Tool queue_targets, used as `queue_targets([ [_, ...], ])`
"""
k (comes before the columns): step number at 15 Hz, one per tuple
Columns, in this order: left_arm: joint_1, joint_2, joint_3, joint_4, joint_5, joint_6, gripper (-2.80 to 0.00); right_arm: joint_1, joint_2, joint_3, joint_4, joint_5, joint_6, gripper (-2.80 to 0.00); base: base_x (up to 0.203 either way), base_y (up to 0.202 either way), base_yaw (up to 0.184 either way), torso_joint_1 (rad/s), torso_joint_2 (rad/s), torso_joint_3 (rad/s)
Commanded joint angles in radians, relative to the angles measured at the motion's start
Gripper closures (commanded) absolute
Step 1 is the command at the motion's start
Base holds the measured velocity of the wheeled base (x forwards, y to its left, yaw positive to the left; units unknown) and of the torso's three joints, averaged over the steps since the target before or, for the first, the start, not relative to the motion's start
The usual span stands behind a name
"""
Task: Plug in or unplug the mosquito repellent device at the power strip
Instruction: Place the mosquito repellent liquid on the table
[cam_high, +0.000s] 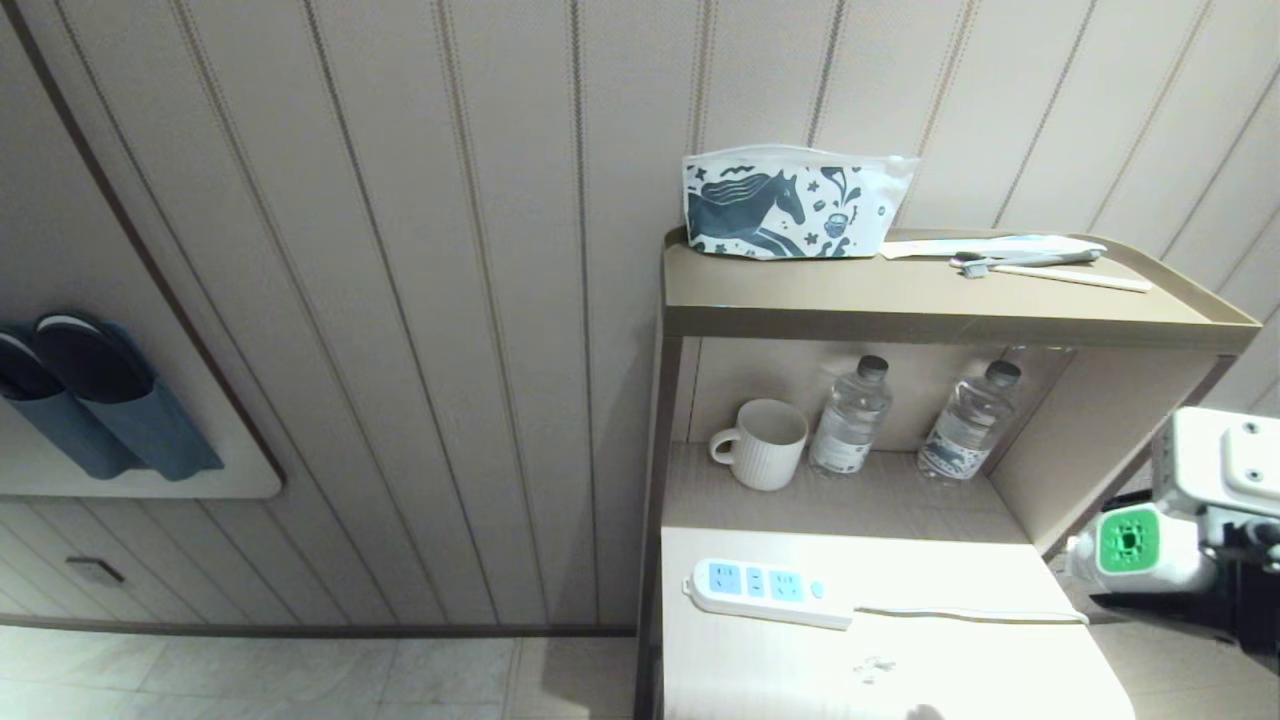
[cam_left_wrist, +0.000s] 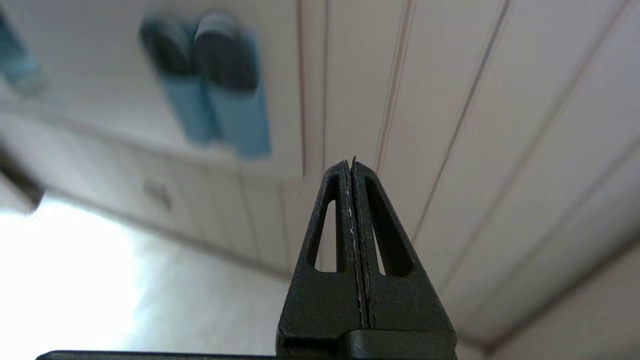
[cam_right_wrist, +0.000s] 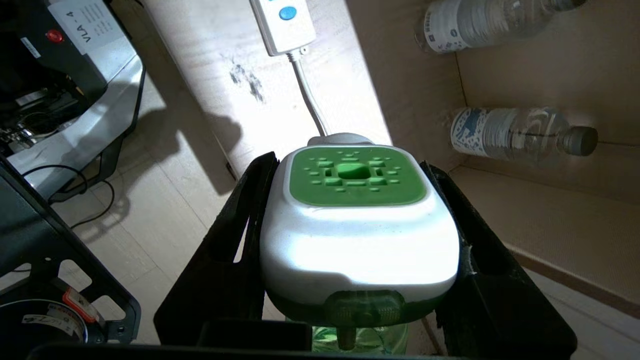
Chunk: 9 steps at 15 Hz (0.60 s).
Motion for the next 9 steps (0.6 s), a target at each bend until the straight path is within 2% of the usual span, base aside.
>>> queue_targets([
  [1,0.001,-0.252,0.076,0.117,-0.003,-0.004,0.0,-0.033,-0.037,0.0,0.003,0.005,0.0,0.0,0.0,0.0,0.0,0.0,0.0,0.0],
  [3,0.0,-0.275,0.191,0.131,-0.019,-0.009,0.0,-0.085,-0.065,-0.015,0.003,0.025,0.031,0.0,0.0,0.0,0.0,0.0,0.0,0.0],
  [4,0.0,-0.275,0.252,0.086,-0.053,-0.006,0.0,-0.113,-0.071,-0.035,0.003,0.044,0.087,0.0,0.0,0.0,0.0,0.0,0.0,0.0],
  [7,0.0,-0.275,0.398,-0.118,-0.144,0.056,0.0,-0.133,-0.099,-0.075,0.001,0.076,0.319,0.0,0.0,0.0,0.0,0.0,0.0,0.0],
  [9,0.0,-0.276,0.398,-0.073,-0.181,0.025,0.0,-0.126,-0.148,-0.065,-0.004,0.078,0.5,0.0,0.0,0.0,0.0,0.0,0.0,0.0],
])
